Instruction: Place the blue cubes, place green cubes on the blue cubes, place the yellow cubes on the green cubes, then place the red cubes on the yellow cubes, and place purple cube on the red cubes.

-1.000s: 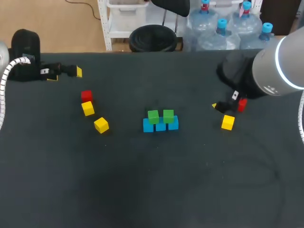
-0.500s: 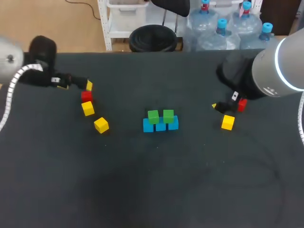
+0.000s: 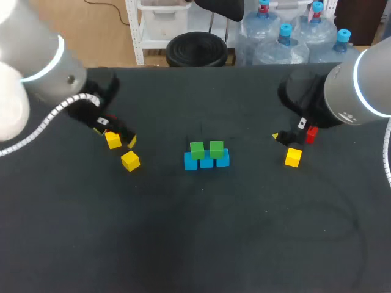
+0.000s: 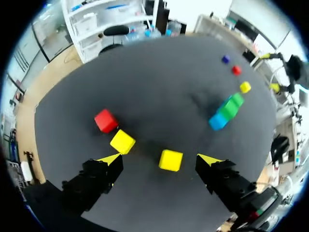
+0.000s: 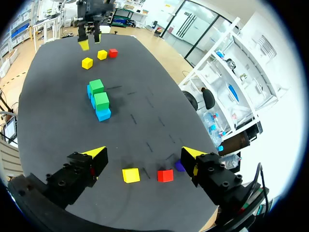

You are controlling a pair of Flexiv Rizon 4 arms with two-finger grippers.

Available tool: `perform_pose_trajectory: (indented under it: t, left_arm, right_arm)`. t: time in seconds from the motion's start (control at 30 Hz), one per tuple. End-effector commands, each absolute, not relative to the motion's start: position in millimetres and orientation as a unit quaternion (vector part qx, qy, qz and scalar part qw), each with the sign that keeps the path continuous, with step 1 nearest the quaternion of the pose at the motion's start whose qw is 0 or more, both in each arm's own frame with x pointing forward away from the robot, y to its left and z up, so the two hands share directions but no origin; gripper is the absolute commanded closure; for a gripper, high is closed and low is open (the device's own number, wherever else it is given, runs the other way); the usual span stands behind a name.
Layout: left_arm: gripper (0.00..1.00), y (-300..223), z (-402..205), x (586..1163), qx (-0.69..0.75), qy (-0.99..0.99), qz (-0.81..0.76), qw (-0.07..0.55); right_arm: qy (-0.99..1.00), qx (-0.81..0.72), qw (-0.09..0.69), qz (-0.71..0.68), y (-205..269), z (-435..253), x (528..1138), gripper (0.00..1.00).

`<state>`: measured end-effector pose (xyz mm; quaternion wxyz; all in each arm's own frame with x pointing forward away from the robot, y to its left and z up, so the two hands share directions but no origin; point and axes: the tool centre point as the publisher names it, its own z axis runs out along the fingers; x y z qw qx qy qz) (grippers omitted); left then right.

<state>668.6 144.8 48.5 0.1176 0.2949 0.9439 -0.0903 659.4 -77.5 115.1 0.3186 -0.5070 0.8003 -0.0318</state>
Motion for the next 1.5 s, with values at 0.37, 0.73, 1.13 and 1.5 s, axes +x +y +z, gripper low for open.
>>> perform_pose_trajectory:
  t: [0.37,0.73,1.13,1.5]
  left_arm:
    - [0.00,131,20,671,0.379,0.922,-0.040,-0.065]
    - [0.00,128,12,662,0.427,0.899,-0.064,-0.078]
    - [0.62,125,5,660,0.433,0.897,-0.063,-0.062]
    - [1.00,124,4,657,0.440,0.893,-0.067,-0.069]
  right_arm:
    - [0.799,-0.505,0.324,-0.034,-77,113,658,0.00]
    - [0.799,-0.505,0.324,-0.034,-77,113,658,0.00]
    - [0.799,-0.505,0.324,-0.034,-77,113,658,0.00]
    - [0.799,-0.505,0.324,-0.034,-77,113,658,0.00]
